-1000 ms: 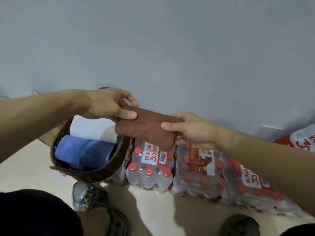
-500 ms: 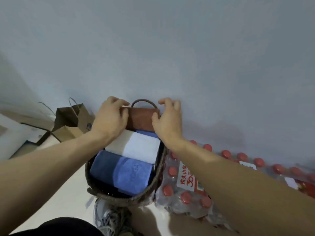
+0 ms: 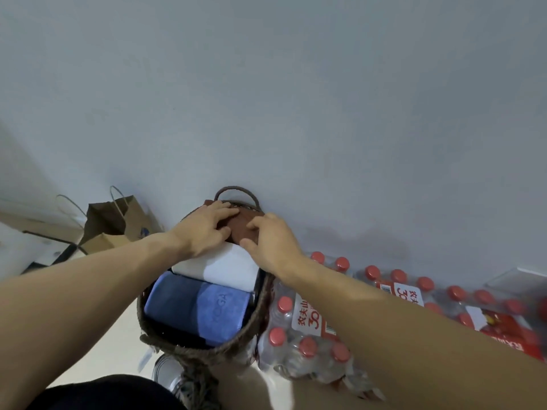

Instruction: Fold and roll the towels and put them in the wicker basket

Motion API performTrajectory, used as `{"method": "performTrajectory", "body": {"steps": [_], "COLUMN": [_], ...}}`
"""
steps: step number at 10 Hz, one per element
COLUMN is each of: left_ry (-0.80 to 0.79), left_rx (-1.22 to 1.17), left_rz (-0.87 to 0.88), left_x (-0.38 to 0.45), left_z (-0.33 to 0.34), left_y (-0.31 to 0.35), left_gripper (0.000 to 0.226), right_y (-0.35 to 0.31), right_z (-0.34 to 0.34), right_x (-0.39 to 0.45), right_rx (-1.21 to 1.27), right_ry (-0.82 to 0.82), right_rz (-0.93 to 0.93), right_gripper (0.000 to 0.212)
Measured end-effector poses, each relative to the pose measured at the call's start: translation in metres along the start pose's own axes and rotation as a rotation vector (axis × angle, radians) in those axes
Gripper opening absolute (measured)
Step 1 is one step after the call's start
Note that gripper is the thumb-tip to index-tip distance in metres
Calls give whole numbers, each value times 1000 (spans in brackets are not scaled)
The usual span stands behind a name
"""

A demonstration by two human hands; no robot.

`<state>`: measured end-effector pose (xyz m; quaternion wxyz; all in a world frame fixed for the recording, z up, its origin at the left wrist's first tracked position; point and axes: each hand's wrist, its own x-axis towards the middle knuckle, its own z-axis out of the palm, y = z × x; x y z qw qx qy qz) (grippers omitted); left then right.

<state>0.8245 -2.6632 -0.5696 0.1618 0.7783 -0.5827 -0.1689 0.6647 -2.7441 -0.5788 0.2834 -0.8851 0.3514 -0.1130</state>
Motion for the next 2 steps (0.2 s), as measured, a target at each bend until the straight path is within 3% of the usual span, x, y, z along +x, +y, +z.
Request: {"method": "performTrajectory", "body": {"steps": [2], "left_ry": [149], "left_rx": [-85], "left_rz": [10], "left_x": [-18], "left_z": [-43], "left_y": [35], "left_gripper": [41], "right_y": [2], "right_z": [-70], "right_x": [-41], "right_rx": [272], "right_ry": [27], "right_rz": [51], "right_gripper": [13]}}
